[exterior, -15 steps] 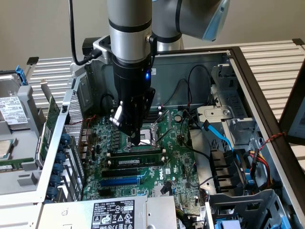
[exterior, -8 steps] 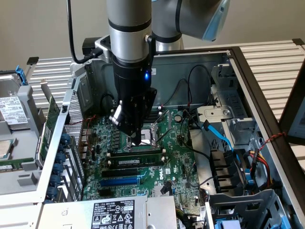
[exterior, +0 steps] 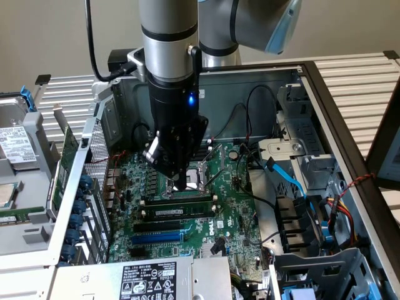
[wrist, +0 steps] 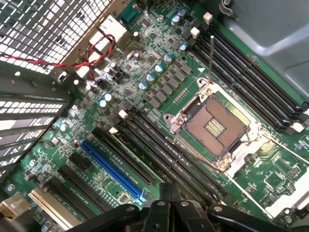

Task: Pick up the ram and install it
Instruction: 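Press down the ram until it locks into place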

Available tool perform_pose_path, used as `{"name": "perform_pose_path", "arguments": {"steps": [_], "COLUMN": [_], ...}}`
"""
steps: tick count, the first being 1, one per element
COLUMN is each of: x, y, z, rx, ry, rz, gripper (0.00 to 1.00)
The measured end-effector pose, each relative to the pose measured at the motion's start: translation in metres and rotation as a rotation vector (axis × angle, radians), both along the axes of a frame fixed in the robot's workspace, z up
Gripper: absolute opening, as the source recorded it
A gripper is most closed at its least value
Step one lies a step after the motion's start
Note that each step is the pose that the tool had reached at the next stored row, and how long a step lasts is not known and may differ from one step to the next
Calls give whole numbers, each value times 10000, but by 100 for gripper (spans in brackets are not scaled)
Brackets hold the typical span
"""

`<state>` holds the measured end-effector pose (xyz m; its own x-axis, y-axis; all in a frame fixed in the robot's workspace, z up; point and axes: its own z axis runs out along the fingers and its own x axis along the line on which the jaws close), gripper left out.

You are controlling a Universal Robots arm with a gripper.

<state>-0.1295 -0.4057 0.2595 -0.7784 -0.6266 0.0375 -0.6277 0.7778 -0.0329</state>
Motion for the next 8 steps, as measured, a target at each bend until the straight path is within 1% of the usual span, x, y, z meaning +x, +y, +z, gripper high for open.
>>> {"name": "perform_pose_path", "arguments": {"steps": [8], "x": [0], "y": [0], "z": [0], "rx": [0], "ry": [0], "rz": [-1101], "gripper": [11]}}
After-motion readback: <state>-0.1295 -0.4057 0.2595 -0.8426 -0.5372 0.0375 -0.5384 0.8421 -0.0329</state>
